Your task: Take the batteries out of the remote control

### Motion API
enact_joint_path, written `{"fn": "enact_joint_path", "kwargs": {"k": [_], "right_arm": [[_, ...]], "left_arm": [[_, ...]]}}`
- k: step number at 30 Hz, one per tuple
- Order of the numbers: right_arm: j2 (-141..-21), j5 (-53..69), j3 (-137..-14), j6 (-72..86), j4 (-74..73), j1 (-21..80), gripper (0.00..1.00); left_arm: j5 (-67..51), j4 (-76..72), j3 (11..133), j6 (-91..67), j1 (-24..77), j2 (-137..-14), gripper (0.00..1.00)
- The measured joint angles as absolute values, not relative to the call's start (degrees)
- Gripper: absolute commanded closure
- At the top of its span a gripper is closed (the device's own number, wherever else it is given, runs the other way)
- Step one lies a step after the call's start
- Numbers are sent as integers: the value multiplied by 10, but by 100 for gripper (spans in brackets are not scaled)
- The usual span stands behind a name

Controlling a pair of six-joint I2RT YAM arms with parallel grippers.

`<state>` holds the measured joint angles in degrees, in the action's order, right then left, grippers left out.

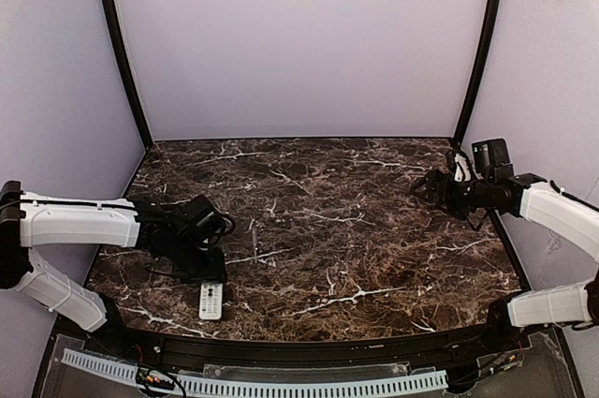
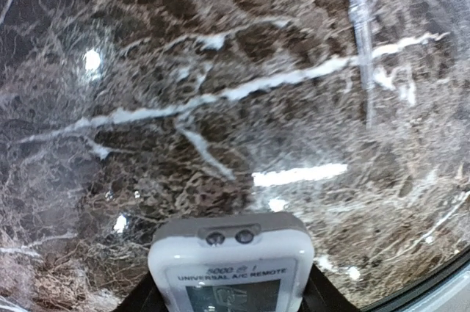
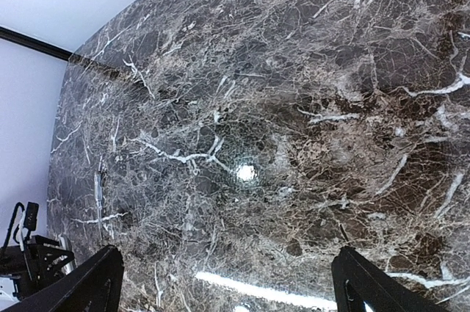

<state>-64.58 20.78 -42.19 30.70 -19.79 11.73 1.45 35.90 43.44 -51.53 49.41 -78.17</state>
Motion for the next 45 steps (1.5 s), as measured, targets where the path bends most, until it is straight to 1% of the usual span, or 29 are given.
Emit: {"fn": "enact_joint_path", "kwargs": {"k": [8,18,25,31,45], "right_arm": [[-631,246,-418,311,-188,119,1],[-601,307,-409,337,-132,140,1],[-602,328,-403,351,-91,180,1],[-609,348,-389,368,-27,224,1],[-666,390,-385,339,202,409,1]], "left_arm": [[34,315,462,-467,494,-730,100],[89,229,466,-364,494,-648,100],[82,198,495,-285,494,-644,100],[23,138,514,-240,494,-648,100],[-204,-107,521,-236,494,-691,100]]}}
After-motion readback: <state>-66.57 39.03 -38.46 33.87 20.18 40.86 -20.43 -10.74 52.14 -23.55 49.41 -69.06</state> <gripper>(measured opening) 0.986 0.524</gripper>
